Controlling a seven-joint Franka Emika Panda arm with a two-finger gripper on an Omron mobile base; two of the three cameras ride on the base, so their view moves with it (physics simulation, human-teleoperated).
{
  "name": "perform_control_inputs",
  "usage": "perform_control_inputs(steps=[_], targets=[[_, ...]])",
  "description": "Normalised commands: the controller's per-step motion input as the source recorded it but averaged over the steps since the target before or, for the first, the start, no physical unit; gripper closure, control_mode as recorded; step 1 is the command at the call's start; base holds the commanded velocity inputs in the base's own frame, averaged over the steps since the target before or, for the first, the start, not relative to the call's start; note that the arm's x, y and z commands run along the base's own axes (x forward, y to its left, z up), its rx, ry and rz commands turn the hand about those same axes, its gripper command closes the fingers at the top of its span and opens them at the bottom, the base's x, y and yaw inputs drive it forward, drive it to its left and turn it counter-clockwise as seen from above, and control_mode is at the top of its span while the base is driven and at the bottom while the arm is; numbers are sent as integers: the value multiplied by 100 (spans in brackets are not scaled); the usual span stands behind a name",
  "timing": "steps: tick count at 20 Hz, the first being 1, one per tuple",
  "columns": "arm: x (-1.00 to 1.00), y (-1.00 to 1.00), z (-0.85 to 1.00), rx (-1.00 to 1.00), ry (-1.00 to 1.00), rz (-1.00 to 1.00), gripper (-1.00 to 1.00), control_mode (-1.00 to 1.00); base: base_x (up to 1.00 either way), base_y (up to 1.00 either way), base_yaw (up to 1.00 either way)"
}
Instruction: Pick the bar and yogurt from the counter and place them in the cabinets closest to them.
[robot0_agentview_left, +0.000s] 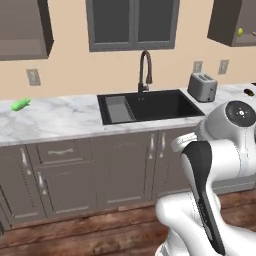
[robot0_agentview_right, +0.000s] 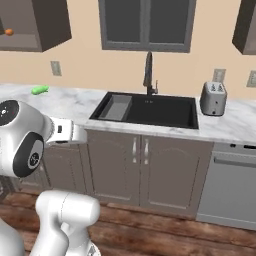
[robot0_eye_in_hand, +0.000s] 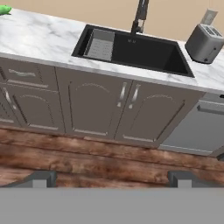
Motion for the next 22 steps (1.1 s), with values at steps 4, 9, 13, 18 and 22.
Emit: perform_control_inputs(steps=[4,9,13,18,22], targets=[[0,0,0,0,0,0,-100,100,0,63,0],[0,0,0,0,0,0,-100,100,0,65,0],[0,0,0,0,0,0,-100,100,0,64,0],[0,0,0,0,0,0,-100,100,0,62,0],[0,0,0,0,0,0,-100,100,0,59,0]])
